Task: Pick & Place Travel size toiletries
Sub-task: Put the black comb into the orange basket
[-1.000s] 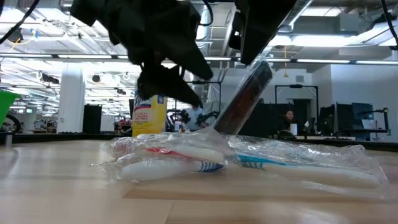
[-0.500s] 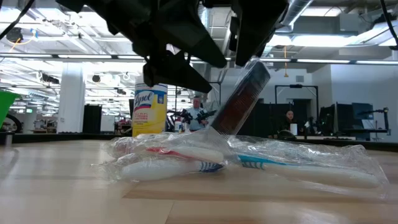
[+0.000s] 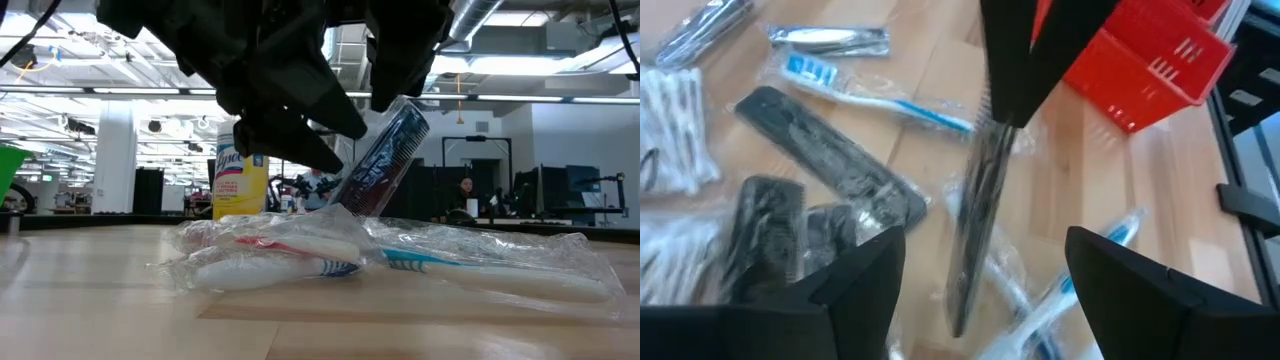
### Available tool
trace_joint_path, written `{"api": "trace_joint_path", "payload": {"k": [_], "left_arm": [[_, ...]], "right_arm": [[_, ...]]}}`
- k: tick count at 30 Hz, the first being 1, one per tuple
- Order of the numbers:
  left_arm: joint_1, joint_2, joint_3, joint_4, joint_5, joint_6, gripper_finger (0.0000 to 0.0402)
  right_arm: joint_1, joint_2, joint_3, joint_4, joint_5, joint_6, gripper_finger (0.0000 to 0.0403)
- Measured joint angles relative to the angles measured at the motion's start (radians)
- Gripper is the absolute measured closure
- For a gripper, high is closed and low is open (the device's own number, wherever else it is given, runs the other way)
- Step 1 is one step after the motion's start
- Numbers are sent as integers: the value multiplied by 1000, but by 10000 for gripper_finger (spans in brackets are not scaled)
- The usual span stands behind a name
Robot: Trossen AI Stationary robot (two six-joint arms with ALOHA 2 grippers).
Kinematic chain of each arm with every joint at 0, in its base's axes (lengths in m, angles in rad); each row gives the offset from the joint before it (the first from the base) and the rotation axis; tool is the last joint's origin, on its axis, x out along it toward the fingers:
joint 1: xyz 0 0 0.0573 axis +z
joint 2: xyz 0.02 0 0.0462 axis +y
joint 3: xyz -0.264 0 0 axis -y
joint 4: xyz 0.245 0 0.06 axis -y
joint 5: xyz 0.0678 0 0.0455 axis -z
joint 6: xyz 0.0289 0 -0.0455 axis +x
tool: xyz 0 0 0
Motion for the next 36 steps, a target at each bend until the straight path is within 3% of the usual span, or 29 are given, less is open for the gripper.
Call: {"api": "trace_joint_path", "payload": {"k": [6, 11, 19, 24, 30, 36], "left_arm": [[9, 2, 0, 9, -11, 8, 131], [38, 46, 2, 29, 56, -3, 131], [60, 52, 2, 53, 67, -43, 147], [63, 52, 2, 60, 95, -42, 216], [63, 52, 2, 62, 148, -87, 372], [62, 52, 2, 58, 156, -141, 394]], "right_arm": [[-1, 0, 0, 15, 14, 11, 403], [-1, 0, 0, 32, 15, 33, 403], [0, 0, 0, 40, 17, 35, 403], [2, 0, 0, 41, 17, 35, 403], [2, 0, 0, 42, 17, -1, 403], [16, 0, 0, 46, 17, -29, 392]]}}
